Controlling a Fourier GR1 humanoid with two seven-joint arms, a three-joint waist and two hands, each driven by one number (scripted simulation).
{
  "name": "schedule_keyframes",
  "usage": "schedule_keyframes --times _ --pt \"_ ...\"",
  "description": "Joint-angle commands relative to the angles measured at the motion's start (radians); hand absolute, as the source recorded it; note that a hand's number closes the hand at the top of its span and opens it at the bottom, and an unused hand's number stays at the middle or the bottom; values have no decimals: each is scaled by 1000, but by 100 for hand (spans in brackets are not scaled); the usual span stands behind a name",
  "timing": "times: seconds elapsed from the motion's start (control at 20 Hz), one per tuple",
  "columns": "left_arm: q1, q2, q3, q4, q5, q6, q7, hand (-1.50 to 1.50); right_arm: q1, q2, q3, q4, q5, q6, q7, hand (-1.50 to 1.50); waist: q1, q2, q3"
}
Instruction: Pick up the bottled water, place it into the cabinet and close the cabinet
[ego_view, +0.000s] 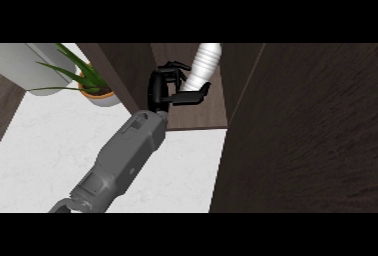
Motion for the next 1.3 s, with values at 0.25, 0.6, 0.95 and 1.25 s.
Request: schedule_keyframes --times 0.25,0.6,0.95,1.25 --pt "-111 0 26 205 28 79 -88 150 47 -7 26 -69 -2 19 -15 -150 -25 5 -1" --pt "-206 1 41 353 -35 72 -124 -150 50 -38 -30 -52 -60 50 -55 -150 -27 14 0" --pt "-198 0 81 385 -14 38 -173 -150 77 -42 -19 -41 -55 66 -90 -150 -29 15 -1" --pt "-225 22 113 406 -4 -25 -166 -150 68 -46 -55 -88 -74 71 -46 -150 -29 16 -1"
